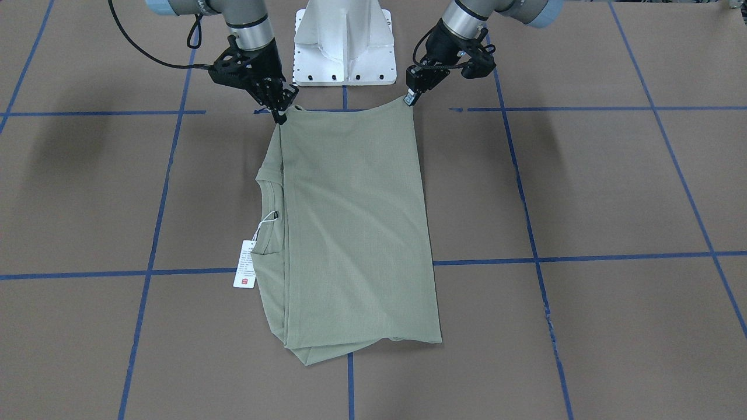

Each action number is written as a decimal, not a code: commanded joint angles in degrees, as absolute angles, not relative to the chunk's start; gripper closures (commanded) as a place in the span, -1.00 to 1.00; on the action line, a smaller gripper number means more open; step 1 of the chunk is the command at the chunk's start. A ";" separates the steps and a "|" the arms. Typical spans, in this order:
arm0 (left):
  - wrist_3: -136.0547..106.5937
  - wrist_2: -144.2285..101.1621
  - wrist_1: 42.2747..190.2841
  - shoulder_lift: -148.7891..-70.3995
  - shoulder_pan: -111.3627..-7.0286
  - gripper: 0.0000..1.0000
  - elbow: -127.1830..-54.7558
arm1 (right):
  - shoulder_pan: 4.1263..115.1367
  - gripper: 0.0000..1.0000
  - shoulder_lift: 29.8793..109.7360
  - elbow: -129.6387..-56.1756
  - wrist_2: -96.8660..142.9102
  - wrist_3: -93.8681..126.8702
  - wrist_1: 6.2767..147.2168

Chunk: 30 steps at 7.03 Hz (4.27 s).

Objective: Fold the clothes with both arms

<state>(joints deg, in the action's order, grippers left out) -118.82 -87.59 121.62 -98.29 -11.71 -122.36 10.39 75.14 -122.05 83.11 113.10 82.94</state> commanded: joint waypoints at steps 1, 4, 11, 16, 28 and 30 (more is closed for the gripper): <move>-119.88 -88.85 115.51 -99.13 -11.25 1.00 -130.23 | 10.27 1.00 77.52 -128.92 82.97 115.57 82.97; -112.80 -90.17 114.79 -108.57 -24.72 1.00 -121.01 | 23.49 1.00 69.49 -120.65 88.28 110.52 83.06; -101.43 -92.90 128.55 -125.41 -41.75 1.00 -85.47 | 39.64 1.00 48.09 -81.42 97.55 103.28 69.97; -85.72 -86.66 139.57 -131.31 -45.07 -0.46 -65.30 | 48.13 -1.00 42.99 -61.20 105.25 79.42 58.11; -85.69 -106.00 139.13 -124.63 -51.15 -0.53 -81.12 | 31.46 1.00 41.14 -69.46 94.13 86.49 62.23; -85.96 -106.00 138.96 -123.93 -51.15 -0.53 -82.35 | 33.74 1.00 35.88 -60.08 93.08 85.35 62.05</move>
<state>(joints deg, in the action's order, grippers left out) -85.86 -105.99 139.05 -124.32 -51.15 -81.75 32.57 38.79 -65.63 93.47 86.06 62.11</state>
